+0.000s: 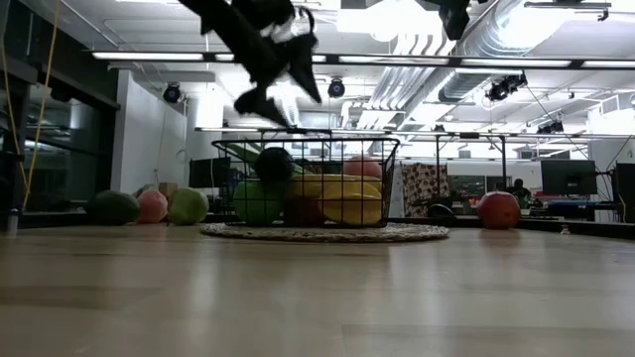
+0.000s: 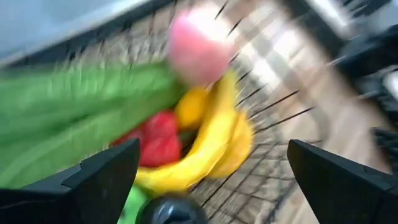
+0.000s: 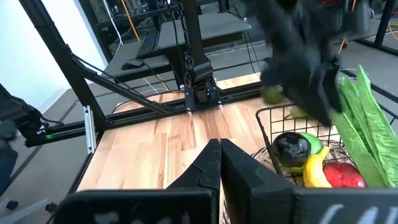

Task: Build produce basket
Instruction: Put the pomegranate into the black wire basket

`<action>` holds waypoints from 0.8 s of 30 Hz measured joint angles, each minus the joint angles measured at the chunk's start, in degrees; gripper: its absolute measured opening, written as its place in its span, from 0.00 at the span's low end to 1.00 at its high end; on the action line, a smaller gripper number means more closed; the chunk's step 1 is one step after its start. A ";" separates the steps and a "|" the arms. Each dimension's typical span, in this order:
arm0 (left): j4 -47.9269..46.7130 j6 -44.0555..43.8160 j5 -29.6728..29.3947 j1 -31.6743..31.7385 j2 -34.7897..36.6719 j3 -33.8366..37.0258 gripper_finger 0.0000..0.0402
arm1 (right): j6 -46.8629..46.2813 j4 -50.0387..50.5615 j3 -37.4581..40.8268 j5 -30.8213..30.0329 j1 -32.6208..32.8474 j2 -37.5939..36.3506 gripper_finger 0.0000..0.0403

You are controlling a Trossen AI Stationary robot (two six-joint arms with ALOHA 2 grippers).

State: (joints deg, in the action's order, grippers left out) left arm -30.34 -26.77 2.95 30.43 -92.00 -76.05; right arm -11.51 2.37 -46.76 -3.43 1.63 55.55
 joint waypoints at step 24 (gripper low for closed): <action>34.21 6.27 -19.77 -26.80 43.12 36.79 0.98 | 1.49 -0.50 0.00 -2.59 0.00 0.00 0.00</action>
State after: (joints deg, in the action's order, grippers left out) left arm 3.86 -20.50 -16.82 3.64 -48.88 -39.25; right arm -10.02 1.87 -46.76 -6.02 1.63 55.55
